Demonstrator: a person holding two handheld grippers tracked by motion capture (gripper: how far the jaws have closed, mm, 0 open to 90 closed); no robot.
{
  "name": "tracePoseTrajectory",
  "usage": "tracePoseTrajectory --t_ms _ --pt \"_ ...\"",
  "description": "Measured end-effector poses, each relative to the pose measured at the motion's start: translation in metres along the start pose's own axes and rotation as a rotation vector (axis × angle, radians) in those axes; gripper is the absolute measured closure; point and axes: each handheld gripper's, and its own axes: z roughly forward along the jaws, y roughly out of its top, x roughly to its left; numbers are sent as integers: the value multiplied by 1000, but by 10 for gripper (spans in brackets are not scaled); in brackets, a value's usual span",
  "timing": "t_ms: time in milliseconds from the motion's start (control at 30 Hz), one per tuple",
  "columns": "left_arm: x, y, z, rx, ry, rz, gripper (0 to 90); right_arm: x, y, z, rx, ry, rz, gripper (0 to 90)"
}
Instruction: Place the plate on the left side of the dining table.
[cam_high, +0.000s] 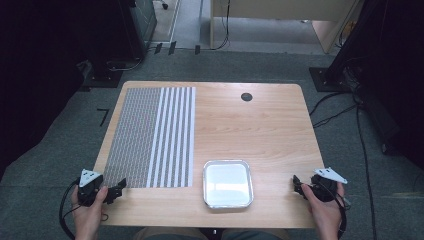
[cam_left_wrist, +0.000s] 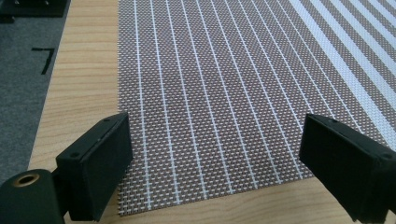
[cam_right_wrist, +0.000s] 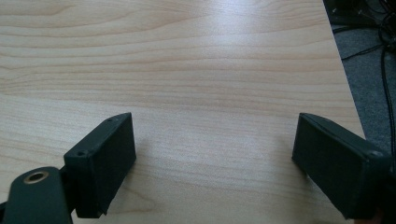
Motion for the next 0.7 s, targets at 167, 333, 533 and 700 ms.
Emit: tracePoseTrajectory --t_ms 167,333,533,700 --pt "-3 2 -5 8 -4 -16 69 1 1 -1 0 -3 10 141" --pt "-8 7 -9 -20 -15 -24 26 7 7 -5 -31 -16 28 143" --pt "-19 10 -7 -13 -15 -4 25 18 13 -12 -74 -14 64 160" --pt "-26 13 -8 -27 -15 -4 15 25 18 -17 -105 16 105 192"
